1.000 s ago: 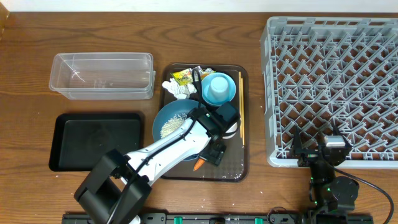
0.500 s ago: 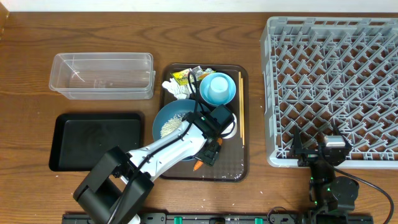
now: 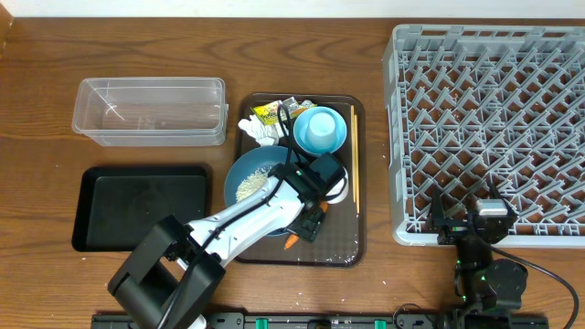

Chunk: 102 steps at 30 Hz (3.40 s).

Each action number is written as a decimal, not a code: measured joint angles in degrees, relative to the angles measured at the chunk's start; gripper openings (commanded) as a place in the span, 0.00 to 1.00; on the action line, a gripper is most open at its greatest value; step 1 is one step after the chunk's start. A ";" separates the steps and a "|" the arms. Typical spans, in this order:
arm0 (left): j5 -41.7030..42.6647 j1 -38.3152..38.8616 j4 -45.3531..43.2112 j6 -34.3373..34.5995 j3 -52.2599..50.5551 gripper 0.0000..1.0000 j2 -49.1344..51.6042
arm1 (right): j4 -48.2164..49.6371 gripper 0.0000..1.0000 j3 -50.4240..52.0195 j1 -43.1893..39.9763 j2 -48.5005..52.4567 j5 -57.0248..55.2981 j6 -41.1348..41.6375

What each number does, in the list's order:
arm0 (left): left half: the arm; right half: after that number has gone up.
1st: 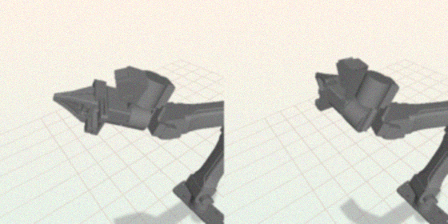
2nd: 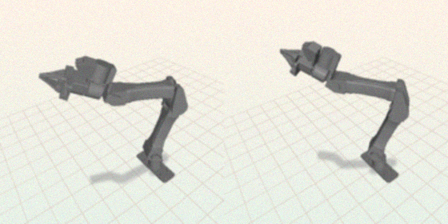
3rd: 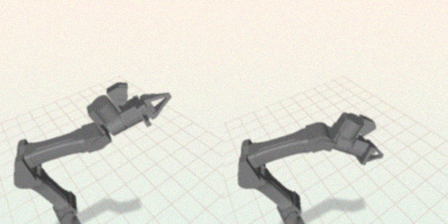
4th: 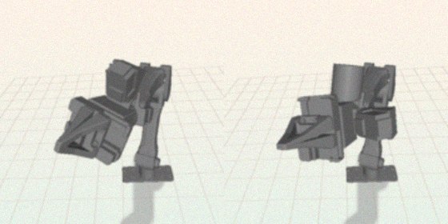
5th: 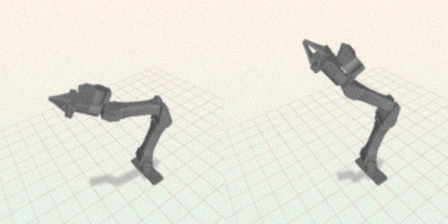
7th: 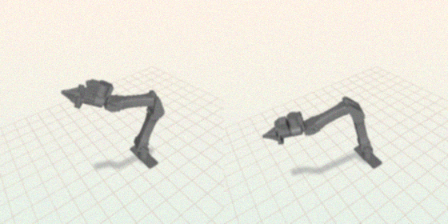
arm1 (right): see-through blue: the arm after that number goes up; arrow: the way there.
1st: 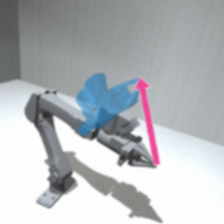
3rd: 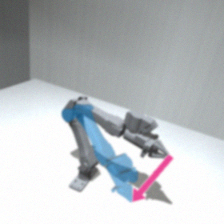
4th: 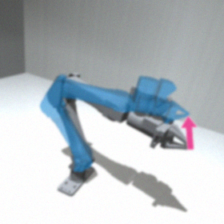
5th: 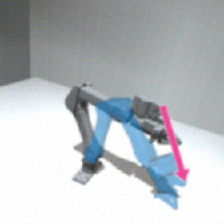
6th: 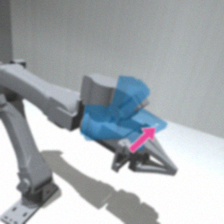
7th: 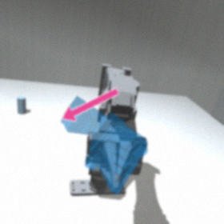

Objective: Sort waste into correct bins and load items into the dishwasher rack
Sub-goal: 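Grasp the teal plate rim with the left gripper, then lift the teal plate and carry it left over the black tray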

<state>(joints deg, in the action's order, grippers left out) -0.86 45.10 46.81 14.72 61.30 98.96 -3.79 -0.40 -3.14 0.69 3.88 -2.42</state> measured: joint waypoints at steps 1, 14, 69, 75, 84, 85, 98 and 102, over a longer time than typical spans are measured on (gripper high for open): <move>0.00 0.00 -0.04 0.00 0.24 0.77 -0.07 | 0.00 0.99 0.00 0.00 0.00 0.00 0.00; -4.07 0.02 -2.49 -1.49 0.52 0.76 -0.50 | 0.00 0.99 0.00 0.00 0.00 0.00 0.00; -0.79 0.02 -9.88 -1.25 -5.20 0.20 -1.27 | 0.00 0.99 0.00 0.00 0.00 0.00 0.00; -0.81 0.13 -10.16 -0.83 -5.18 0.06 -5.22 | 0.00 0.99 0.00 0.00 0.00 0.00 0.00; -0.79 0.15 -8.61 0.55 -5.16 0.06 -10.47 | 0.00 0.99 0.00 -0.02 0.00 0.00 0.00; -0.76 0.15 -8.46 0.55 -5.16 0.06 -10.62 | 0.00 0.99 0.00 0.00 0.00 0.00 0.00; -0.55 0.17 -4.92 0.72 -4.70 0.06 -10.88 | 0.00 0.99 0.00 0.00 0.00 0.00 0.00; -0.55 0.13 -2.08 1.18 -2.71 0.06 -10.88 | 0.00 0.99 0.00 0.00 0.00 0.00 0.00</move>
<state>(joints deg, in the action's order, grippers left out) -1.41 45.23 44.73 15.90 58.59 88.07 -3.79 -0.40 -3.14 0.69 3.88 -2.42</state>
